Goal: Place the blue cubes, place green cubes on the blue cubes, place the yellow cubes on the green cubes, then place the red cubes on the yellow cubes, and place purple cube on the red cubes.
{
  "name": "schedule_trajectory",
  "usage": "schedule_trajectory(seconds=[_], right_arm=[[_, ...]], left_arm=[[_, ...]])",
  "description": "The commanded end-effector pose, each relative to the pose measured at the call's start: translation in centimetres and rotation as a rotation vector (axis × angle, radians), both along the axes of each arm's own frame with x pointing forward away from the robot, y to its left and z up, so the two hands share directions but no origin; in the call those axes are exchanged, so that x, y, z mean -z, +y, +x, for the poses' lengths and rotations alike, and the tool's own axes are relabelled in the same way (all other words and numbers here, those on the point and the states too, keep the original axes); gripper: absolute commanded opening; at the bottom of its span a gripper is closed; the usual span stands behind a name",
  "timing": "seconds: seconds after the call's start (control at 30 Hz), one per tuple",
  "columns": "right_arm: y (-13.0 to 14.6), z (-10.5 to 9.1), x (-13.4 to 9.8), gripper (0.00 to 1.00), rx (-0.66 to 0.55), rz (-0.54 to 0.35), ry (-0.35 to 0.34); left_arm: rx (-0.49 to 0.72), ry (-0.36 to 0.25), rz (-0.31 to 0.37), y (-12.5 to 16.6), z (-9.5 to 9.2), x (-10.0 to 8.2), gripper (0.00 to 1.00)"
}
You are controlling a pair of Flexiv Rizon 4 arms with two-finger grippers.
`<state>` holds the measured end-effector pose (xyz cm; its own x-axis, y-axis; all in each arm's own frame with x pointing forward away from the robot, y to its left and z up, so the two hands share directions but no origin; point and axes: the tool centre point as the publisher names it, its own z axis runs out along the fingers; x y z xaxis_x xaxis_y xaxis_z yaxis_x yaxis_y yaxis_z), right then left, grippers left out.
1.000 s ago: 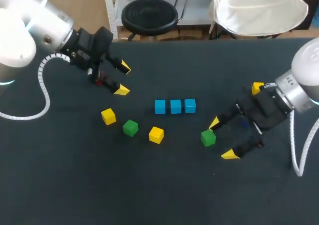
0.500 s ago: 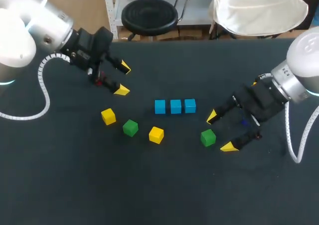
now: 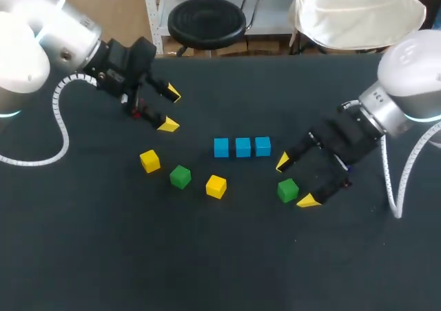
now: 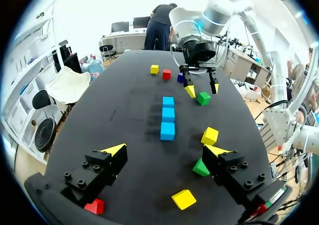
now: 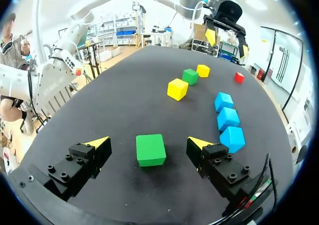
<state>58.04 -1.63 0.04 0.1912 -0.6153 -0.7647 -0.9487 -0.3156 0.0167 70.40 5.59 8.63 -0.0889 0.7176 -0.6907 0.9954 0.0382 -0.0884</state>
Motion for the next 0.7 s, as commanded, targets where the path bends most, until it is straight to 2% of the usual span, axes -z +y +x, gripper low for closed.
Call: schedule_trajectory(seconds=[0.03, 0.07, 0.13, 0.17, 0.4, 0.47, 0.5, 0.53, 0.7], right_arm=[[0.15, 0.23, 0.48, 0.93, -0.005, 0.007, 0.007], [0.15, 0.19, 0.50, 0.66, -0.004, 0.007, 0.008], [0.14, 0.06, 0.51, 0.44, -0.003, 0.008, 0.007], [0.13, 0.01, 0.50, 0.40, -0.002, 0.008, 0.006], [0.20, -0.12, 0.54, 0.30, -0.002, 0.009, 0.002], [0.21, -0.13, 0.55, 0.18, -0.002, 0.010, 0.001], [0.21, -0.13, 0.56, 0.06, -0.002, 0.010, 0.000], [0.21, -0.17, 0.56, 0.00, 0.000, 0.012, -0.003], [0.19, -0.39, 0.11, 0.00, 0.018, 0.014, -0.024]], left_arm=[[0.001, 0.000, 0.001, 0.01, 0.01, 0.00, 1.00], [0.001, 0.000, 0.001, 0.01, 0.01, 0.00, 1.00], [0.001, 0.000, 0.001, 0.01, 0.01, 0.00, 1.00], [0.001, 0.000, 0.001, 0.01, 0.01, 0.00, 1.00], [0.001, 0.000, 0.001, 0.01, 0.01, 0.00, 1.00], [0.001, 0.000, 0.001, 0.01, 0.01, 0.00, 1.00], [0.001, 0.000, 0.001, 0.01, 0.01, 0.00, 1.00], [0.001, 0.000, 0.001, 0.01, 0.01, 0.00, 1.00], [0.001, 0.000, 0.001, 0.01, 0.01, 0.00, 1.00]])
